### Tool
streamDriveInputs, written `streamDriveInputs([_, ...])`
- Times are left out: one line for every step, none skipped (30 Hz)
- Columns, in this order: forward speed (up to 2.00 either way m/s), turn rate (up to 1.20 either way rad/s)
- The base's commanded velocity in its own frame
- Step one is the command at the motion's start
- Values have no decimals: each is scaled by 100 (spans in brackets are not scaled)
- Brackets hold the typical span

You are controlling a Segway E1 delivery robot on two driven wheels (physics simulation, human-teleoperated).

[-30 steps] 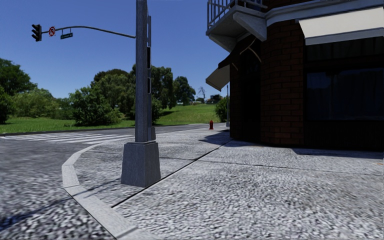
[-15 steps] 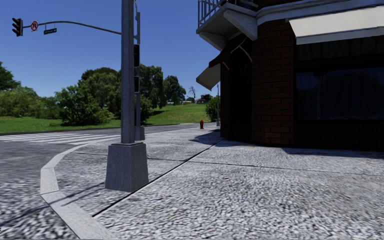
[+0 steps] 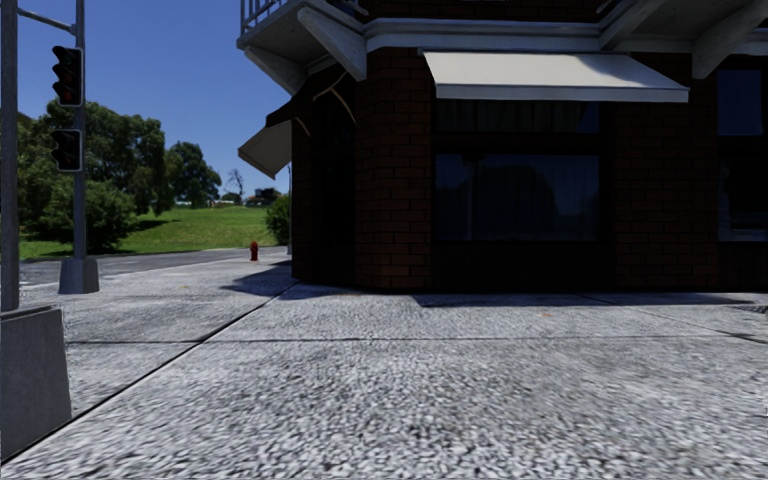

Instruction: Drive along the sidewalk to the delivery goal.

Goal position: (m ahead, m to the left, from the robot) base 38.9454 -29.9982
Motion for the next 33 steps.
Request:
streamDriveInputs([113,0])
streamDriveInputs([113,0])
streamDriveInputs([113,0])
streamDriveInputs([113,0])
streamDriveInputs([113,0])
streamDriveInputs([113,0])
streamDriveInputs([113,0])
streamDriveInputs([113,0])
streamDriveInputs([113,0])
streamDriveInputs([114,0])
streamDriveInputs([115,0])
streamDriveInputs([115,0])
streamDriveInputs([116,0])
streamDriveInputs([116,0])
streamDriveInputs([116,0])
streamDriveInputs([116,0])
streamDriveInputs([116,0])
streamDriveInputs([116,0])
streamDriveInputs([116,0])
streamDriveInputs([116,0])
streamDriveInputs([117,0])
streamDriveInputs([117,0])
streamDriveInputs([118,0])
streamDriveInputs([118,0])
streamDriveInputs([118,9])
streamDriveInputs([118,20])
streamDriveInputs([118,34])
streamDriveInputs([118,52])
streamDriveInputs([118,68])
streamDriveInputs([118,68])
streamDriveInputs([118,79])
streamDriveInputs([118,84])
streamDriveInputs([118,87])
